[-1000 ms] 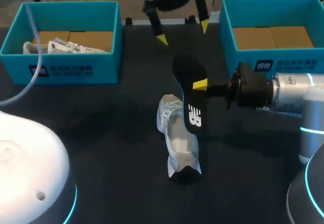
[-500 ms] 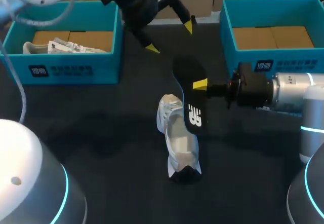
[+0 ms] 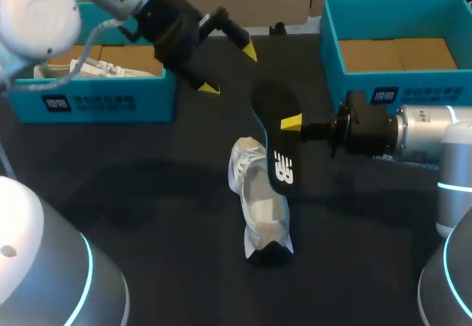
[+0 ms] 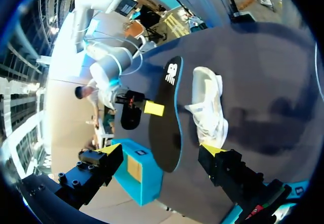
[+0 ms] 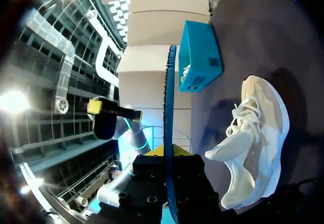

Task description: Take the shoe out of the shoebox, open the shoe tongue, remove and reinsert the insole, then place the shoe into the shoebox

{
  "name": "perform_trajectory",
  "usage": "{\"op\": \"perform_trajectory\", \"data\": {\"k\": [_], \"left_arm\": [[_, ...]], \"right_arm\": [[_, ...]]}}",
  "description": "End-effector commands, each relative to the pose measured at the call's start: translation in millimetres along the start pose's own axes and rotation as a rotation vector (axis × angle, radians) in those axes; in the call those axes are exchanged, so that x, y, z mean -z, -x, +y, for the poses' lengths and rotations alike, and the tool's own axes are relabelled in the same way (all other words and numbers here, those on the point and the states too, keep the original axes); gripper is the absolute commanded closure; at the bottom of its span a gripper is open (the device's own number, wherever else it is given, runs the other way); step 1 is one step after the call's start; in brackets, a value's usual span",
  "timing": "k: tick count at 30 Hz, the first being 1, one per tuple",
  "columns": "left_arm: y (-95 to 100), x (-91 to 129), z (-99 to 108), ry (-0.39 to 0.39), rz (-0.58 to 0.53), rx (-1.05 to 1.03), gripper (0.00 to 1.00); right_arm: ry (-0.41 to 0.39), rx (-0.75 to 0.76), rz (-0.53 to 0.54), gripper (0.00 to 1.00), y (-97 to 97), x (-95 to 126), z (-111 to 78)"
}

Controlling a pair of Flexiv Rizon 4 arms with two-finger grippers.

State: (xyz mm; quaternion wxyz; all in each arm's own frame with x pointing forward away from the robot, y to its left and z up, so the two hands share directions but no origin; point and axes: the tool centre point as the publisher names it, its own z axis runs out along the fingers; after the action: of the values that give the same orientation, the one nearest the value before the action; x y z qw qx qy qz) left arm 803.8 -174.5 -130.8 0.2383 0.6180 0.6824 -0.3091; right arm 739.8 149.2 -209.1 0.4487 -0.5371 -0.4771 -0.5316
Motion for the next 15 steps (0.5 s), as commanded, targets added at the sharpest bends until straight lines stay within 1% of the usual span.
{"op": "perform_trajectory", "data": {"k": [1, 9, 11, 13, 15], "left_arm": [[-8.1, -1, -6, 0.011, -0.325, -0.003, 0.00], [-8.1, -1, -6, 0.011, -0.325, -0.003, 0.00], [-16.2, -12, -9, -0.021, -0.379, 0.000, 0.00], [-26.6, -20, -9, -0.003, -0.402, 0.001, 0.00], [-35.1, -24, -9, -0.014, -0.442, 0.028, 0.00]], "right_arm": [[0.003, 0.001, -0.001, 1.00, 0.2, -1, -1.5], [0.003, 0.001, -0.001, 1.00, 0.2, -1, -1.5], [0.003, 0.001, -0.001, 1.00, 0.2, -1, -1.5], [0.003, 0.001, -0.001, 1.00, 0.2, -1, -1.5], [0.003, 0.001, -0.001, 1.00, 0.2, -1, -1.5]]}}
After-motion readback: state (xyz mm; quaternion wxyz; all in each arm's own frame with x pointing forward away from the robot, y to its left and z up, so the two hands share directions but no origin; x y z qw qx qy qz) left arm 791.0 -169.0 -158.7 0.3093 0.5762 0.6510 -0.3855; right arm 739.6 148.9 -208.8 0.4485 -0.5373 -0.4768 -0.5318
